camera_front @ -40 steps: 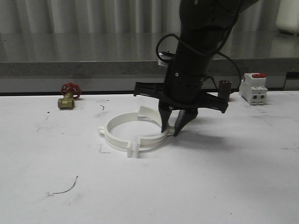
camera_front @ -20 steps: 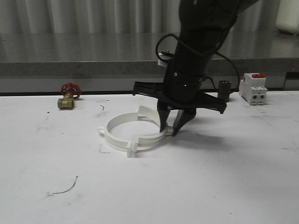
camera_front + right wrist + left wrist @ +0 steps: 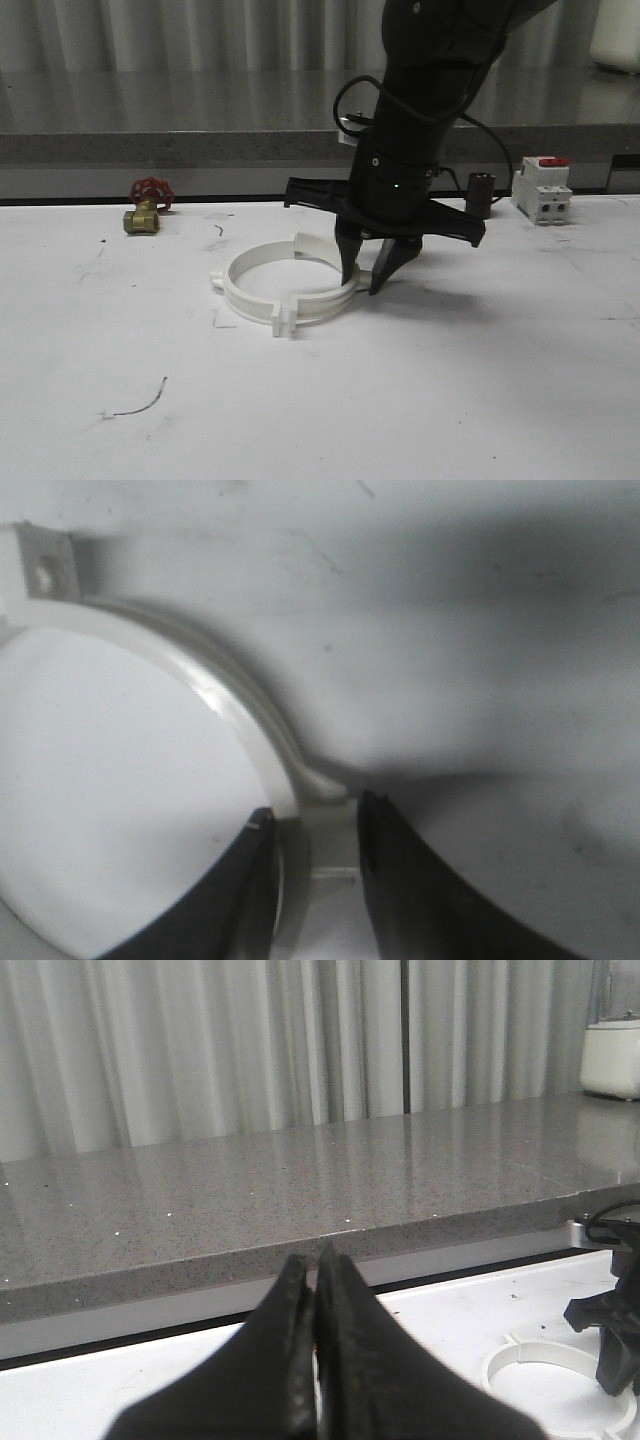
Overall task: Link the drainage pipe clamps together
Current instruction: 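Press the held half down against the placed half to close the ring, then open the right gripper and lift it away from the ring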
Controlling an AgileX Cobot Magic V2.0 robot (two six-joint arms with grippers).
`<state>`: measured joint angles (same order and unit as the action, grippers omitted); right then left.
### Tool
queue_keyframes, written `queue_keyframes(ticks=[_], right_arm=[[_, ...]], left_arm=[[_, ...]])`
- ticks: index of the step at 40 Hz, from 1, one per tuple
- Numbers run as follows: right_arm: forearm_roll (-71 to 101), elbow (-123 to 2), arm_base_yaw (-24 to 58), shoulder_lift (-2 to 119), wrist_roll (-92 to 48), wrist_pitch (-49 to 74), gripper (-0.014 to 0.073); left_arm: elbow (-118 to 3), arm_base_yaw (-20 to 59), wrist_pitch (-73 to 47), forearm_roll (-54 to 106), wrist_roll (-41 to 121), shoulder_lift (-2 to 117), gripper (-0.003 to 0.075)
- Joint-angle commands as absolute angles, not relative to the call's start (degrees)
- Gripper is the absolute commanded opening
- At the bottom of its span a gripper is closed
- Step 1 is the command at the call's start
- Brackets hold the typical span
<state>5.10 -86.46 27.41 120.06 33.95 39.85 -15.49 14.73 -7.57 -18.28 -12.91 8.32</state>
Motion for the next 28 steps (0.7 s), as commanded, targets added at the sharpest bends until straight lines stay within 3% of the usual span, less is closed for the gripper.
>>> queue_keyframes(ticks=[1, 28], right_arm=[[4.8, -87.6, 27.3, 117.5, 34.0, 40.4, 0.0275], [9.0, -87.6, 27.2, 117.5, 35.3, 38.6, 0.0291]], left_arm=[[-17.0, 14.8, -2.7, -18.4, -12.9, 8.9, -0.0020], [-17.0, 14.8, -2.7, -18.4, -12.9, 8.9, -0.0020]])
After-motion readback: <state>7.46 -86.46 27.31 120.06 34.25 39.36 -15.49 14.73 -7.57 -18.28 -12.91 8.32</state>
